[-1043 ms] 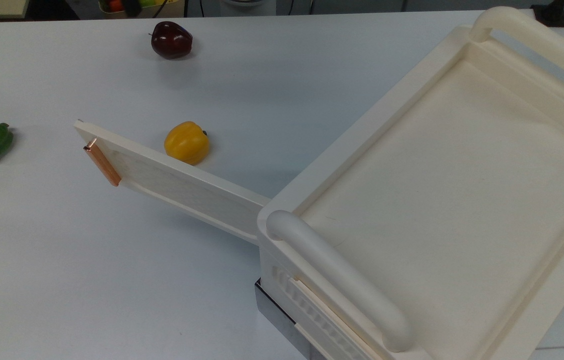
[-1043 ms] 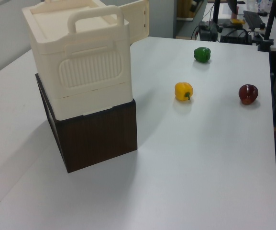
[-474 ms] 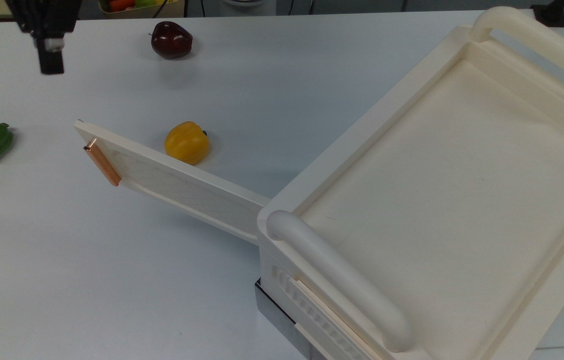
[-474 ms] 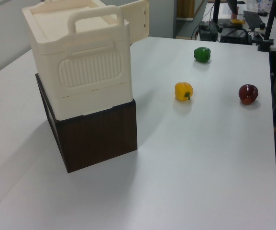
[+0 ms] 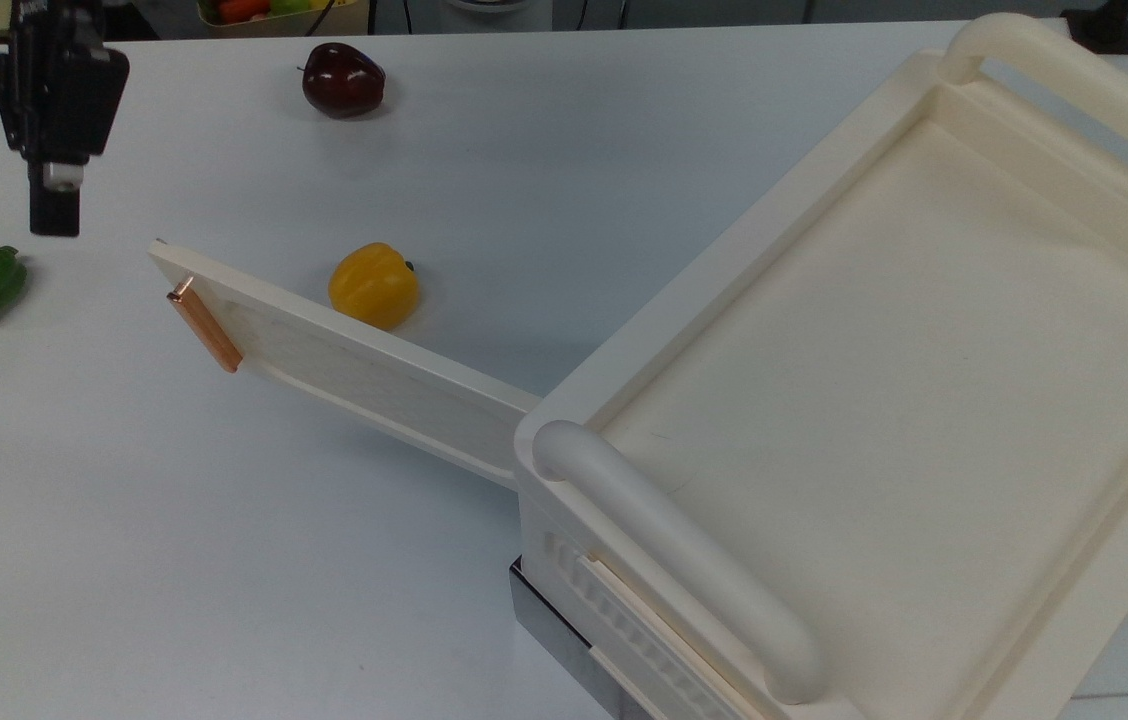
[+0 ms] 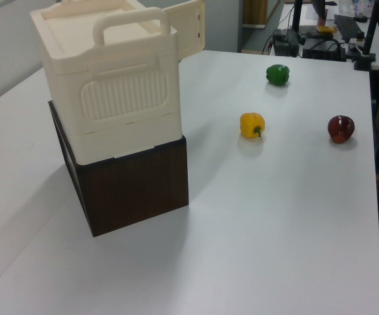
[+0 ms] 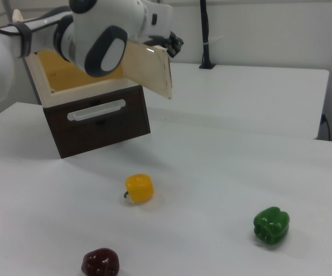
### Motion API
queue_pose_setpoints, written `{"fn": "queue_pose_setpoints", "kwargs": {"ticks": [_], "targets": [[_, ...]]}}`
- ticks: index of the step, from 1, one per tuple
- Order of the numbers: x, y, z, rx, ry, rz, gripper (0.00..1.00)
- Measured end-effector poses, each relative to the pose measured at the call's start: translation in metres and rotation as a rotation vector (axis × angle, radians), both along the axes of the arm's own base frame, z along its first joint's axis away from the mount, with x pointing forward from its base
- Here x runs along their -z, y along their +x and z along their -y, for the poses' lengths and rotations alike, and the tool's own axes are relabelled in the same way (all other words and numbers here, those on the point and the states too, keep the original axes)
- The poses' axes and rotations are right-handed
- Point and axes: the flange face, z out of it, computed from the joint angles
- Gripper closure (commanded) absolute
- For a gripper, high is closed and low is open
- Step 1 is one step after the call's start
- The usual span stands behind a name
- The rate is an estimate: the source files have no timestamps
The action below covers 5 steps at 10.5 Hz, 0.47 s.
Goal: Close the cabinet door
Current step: 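Lower the gripper beside the copper handle at the door's free edge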
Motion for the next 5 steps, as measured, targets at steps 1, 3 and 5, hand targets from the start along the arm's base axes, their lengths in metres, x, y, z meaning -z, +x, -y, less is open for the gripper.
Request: {"fn": "queue_pose_setpoints", "kwargs": {"ticks": [1,3,5], "targets": [[0.01,0.007,0.0,0.006,0.006,-0.005,1.0],[0.024,0.017,-0.001,0.007,0.011,-0.018,1.0],[0.027,0.02,-0.003,0.004,0.012,-0.02,1.0]]}}
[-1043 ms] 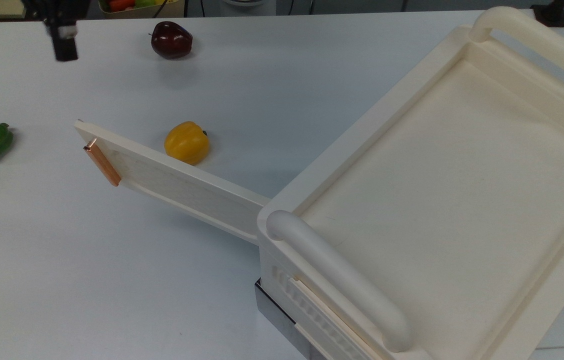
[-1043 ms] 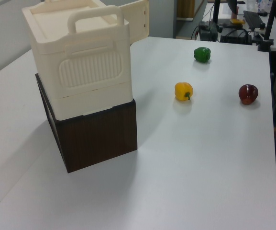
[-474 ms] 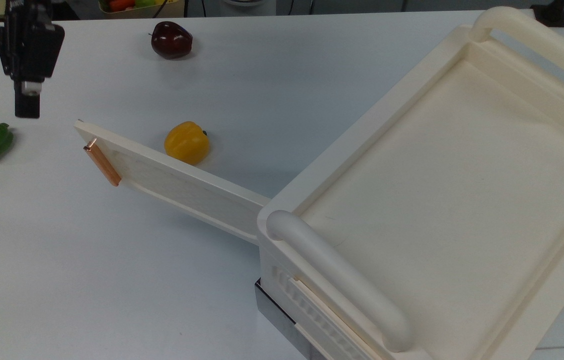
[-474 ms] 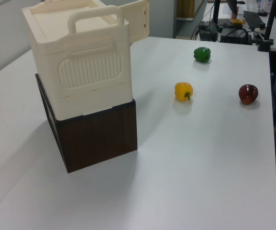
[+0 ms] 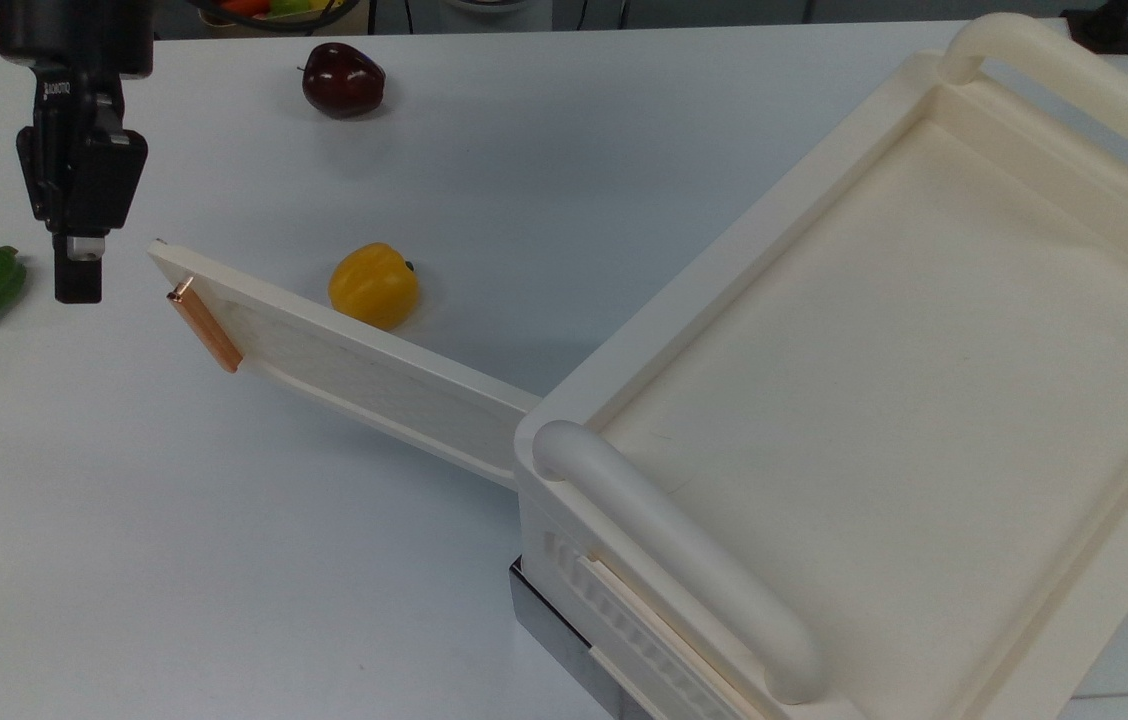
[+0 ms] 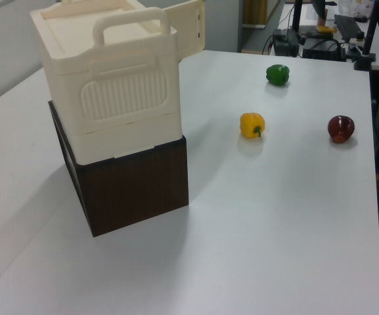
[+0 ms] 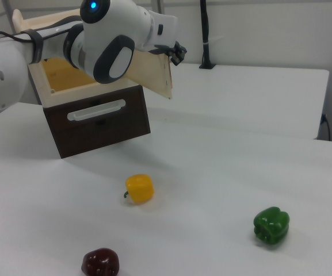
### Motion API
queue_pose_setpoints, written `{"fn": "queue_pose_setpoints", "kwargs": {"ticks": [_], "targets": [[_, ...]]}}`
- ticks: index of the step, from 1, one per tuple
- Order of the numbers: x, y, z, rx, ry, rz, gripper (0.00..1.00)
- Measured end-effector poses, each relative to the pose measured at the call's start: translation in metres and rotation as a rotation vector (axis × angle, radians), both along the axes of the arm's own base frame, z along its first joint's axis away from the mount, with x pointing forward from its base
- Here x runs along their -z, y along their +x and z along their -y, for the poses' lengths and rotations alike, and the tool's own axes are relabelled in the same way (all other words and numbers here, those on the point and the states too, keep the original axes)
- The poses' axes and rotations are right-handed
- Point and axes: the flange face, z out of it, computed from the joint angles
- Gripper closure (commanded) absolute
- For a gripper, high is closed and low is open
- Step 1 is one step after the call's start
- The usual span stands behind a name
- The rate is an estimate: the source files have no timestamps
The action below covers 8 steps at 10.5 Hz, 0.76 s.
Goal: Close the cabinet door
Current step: 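Lower the gripper beside the copper handle at the door's free edge, then push the door's free edge with the gripper, swinging it toward the cabinet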
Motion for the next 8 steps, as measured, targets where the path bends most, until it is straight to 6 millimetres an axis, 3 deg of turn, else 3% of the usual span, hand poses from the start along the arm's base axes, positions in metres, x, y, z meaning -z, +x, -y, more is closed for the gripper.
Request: {"fn": "queue_pose_setpoints", "kwargs": {"ticks": [3,8], "targets": [[0.005,0.003,-0.021,-0.042,0.012,-0.054,1.0],[-0.009,-0.025,-0.031,-0.185,0.106,-0.293,0.97]]}}
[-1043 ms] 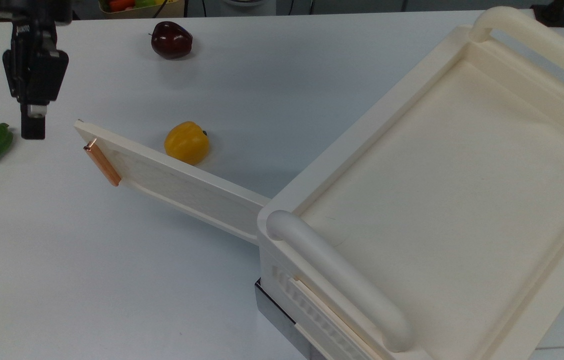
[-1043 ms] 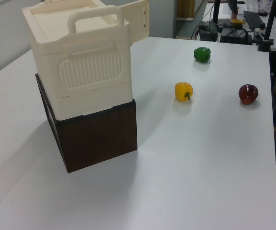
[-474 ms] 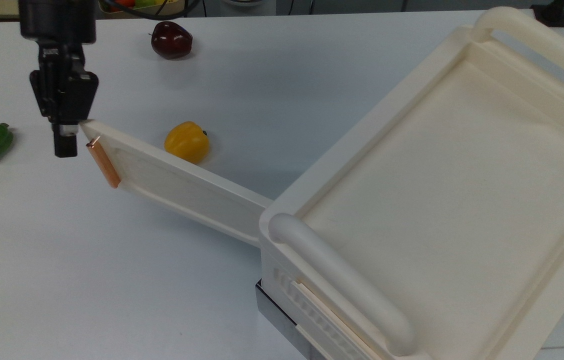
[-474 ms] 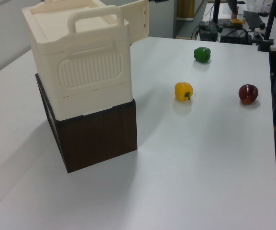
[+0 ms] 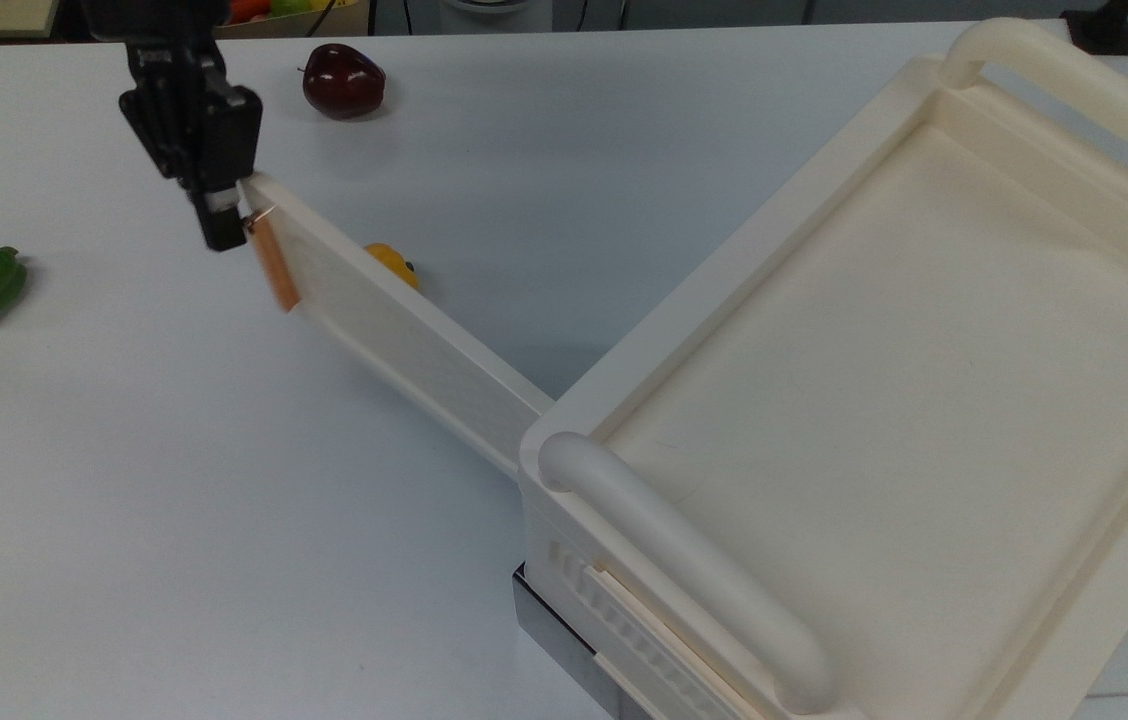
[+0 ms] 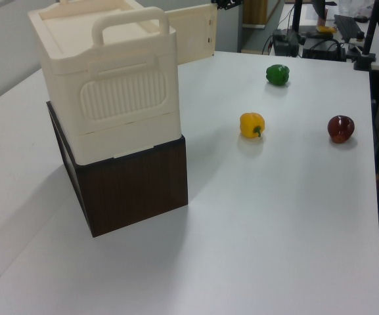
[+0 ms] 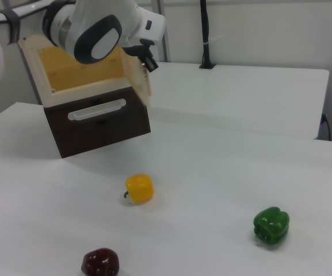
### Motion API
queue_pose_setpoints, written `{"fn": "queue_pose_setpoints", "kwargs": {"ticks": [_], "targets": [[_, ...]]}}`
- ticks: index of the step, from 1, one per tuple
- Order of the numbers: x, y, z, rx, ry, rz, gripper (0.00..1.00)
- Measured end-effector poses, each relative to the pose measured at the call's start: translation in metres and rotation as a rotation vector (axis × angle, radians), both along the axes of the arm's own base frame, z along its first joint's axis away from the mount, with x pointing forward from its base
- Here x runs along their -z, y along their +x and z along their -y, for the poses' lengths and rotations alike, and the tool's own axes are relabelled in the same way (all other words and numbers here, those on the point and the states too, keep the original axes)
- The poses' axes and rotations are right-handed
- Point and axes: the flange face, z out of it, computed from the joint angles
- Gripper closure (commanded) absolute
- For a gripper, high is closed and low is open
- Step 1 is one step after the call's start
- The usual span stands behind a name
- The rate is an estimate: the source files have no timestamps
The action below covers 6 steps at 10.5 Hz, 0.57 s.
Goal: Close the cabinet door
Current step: 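Push the door's free edge with the gripper, swinging it toward the cabinet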
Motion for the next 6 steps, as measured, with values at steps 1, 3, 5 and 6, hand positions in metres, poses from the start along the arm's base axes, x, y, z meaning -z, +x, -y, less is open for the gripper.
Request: {"fn": "queue_pose_setpoints", "kwargs": {"ticks": [1,3,5,6], "targets": [[0.002,-0.005,-0.006,-0.058,0.03,-0.04,0.96],[0.015,-0.009,-0.02,-0.14,0.062,-0.133,0.93],[0.019,-0.012,-0.031,-0.18,0.095,-0.177,0.93],[0.02,-0.013,-0.04,-0.197,0.103,-0.188,0.93]]}}
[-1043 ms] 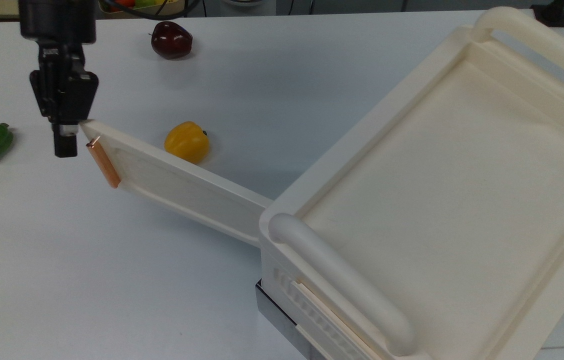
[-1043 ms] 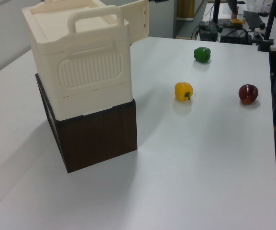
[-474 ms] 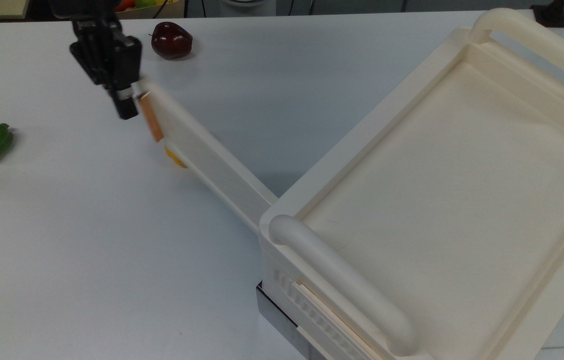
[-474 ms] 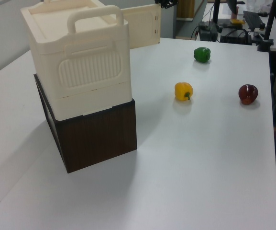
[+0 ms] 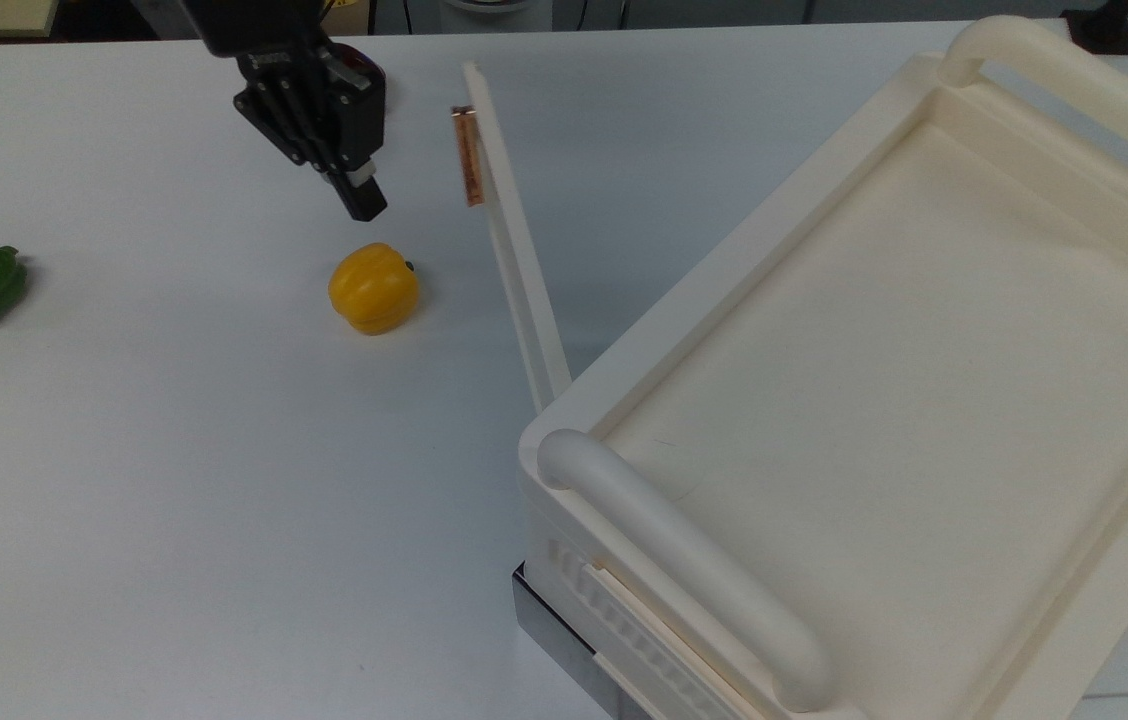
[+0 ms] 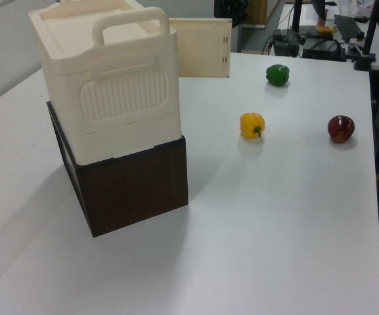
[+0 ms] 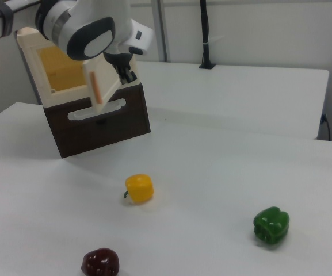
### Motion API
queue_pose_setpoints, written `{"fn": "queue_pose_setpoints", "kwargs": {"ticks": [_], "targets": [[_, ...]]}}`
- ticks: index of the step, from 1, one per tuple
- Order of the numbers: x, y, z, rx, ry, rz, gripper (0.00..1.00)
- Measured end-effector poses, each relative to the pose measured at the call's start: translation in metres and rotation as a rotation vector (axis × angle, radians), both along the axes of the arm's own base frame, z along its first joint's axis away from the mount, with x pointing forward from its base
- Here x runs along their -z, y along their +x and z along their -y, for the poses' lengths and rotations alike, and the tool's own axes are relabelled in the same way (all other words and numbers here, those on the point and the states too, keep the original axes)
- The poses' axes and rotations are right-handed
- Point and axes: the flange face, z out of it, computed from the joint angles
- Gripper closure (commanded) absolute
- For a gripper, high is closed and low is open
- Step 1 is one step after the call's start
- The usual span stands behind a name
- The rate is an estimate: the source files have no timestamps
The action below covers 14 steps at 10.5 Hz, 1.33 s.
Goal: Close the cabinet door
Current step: 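Push the door's free edge with the gripper, swinging it toward the cabinet, then press the door flush against the cabinet front with the gripper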
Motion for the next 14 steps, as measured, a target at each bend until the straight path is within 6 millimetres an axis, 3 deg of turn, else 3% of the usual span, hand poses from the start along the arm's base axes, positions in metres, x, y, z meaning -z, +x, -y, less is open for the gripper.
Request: {"fn": "queue_pose_setpoints", "kwargs": {"ticks": [2,6,9,14], "targets": [[0.0,0.001,-0.022,-0.038,0.004,-0.001,0.93],[0.001,-0.001,-0.101,-0.157,0.006,-0.004,0.93],[0.0,0.001,-0.147,-0.198,0.003,0.049,0.94],[0.005,0.009,-0.197,-0.2,0.0,0.169,0.94]]}}
